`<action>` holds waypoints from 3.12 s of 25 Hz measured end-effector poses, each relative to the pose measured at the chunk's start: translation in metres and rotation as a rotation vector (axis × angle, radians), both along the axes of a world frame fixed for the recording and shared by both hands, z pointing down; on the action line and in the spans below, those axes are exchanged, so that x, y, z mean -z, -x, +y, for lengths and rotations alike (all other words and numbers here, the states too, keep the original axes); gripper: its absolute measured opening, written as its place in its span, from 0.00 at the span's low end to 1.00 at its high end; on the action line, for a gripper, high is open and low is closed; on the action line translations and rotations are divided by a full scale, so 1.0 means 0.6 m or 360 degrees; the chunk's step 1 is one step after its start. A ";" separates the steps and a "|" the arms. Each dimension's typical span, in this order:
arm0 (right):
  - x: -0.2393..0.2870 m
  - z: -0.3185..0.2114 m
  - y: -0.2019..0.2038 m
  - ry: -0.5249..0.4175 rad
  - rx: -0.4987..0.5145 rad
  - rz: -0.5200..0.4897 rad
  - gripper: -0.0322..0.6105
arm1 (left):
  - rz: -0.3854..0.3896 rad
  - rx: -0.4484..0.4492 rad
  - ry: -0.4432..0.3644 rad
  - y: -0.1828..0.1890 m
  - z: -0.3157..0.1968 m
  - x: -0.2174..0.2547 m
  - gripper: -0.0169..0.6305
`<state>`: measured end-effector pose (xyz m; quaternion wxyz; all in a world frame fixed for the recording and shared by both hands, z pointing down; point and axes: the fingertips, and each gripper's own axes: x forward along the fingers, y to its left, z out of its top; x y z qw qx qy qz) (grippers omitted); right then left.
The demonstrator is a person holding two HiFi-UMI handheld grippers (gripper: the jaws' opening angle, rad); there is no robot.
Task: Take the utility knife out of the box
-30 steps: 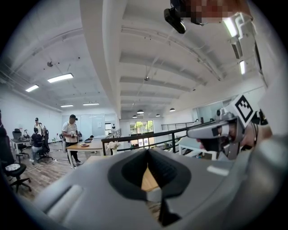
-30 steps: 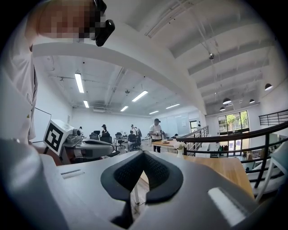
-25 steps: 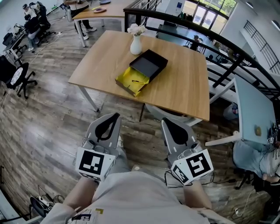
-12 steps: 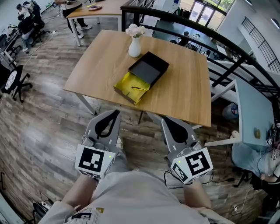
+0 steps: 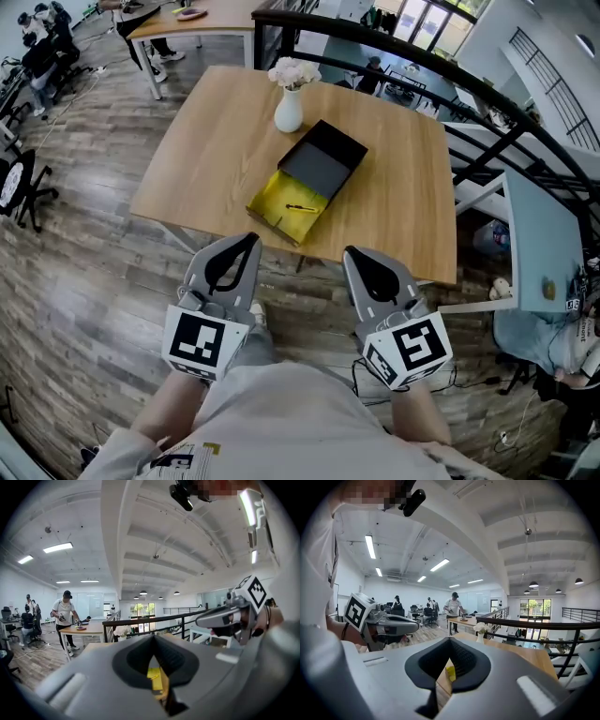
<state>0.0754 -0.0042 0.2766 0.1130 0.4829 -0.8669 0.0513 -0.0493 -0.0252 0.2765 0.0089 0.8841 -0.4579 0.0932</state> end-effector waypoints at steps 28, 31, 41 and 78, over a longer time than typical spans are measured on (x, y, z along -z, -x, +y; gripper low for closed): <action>0.024 -0.262 0.110 -0.0041 -0.0063 0.0015 0.05 | 0.0044 -0.0155 0.0026 0.103 -0.250 -0.019 0.03; 0.025 -0.263 0.103 -0.0039 -0.0032 -0.0002 0.05 | 0.0043 -0.0135 0.0047 0.096 -0.249 -0.017 0.03; 0.002 -0.283 0.066 0.0035 0.0100 -0.0029 0.05 | 0.0013 -0.0075 0.0062 0.050 -0.263 -0.023 0.03; -0.363 -0.430 0.095 0.0570 0.0640 0.0425 0.26 | -0.0148 0.0038 0.0300 0.031 -0.390 -0.183 0.03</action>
